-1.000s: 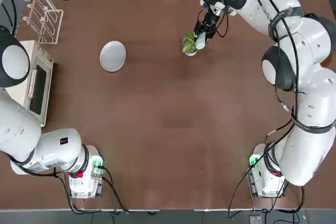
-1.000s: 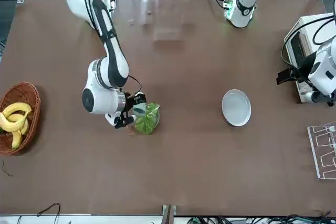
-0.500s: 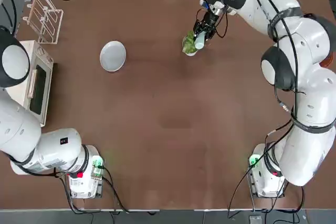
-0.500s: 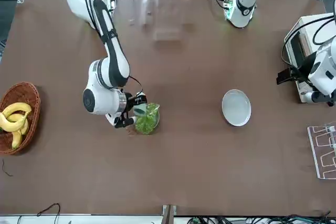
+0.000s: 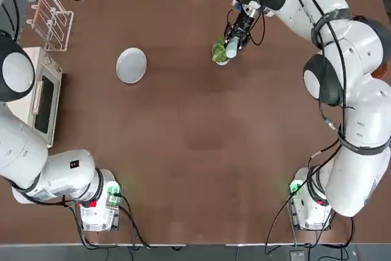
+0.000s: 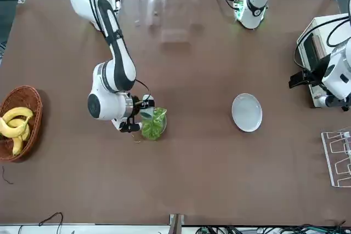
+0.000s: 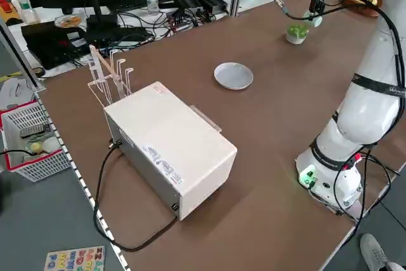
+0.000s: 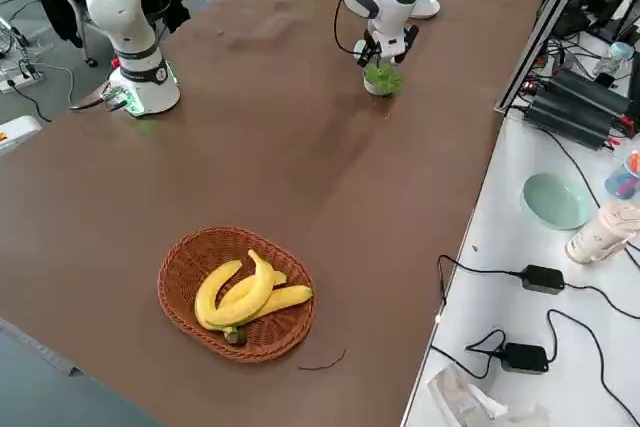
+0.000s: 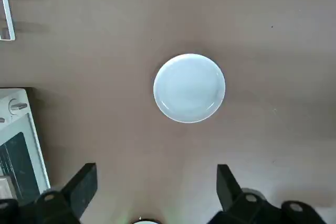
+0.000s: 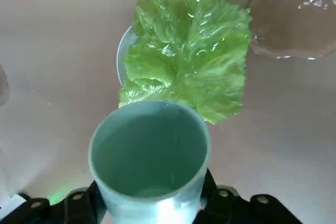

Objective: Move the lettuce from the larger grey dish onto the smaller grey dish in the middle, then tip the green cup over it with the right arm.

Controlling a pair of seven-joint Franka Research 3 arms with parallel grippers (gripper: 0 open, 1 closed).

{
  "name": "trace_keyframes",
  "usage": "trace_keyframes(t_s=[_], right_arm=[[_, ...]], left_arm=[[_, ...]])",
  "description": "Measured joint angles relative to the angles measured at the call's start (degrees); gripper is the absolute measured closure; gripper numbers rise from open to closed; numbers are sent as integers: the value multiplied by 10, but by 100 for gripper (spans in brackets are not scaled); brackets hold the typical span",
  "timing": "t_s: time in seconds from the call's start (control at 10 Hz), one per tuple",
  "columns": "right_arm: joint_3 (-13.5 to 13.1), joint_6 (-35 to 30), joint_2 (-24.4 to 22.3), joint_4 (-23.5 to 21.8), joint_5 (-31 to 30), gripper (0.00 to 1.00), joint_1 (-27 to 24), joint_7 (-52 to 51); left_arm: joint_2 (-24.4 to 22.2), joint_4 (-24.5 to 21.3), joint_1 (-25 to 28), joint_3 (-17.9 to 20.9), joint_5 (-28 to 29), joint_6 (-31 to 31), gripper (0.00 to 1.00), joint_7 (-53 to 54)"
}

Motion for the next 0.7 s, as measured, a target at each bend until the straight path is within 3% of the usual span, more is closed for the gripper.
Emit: trace_keyframes(t_s=[0.7], right_arm=[[2, -5, 2, 9, 0, 32, 0, 46]], left_arm=[[0, 0, 0, 0, 0, 0, 0, 0]])
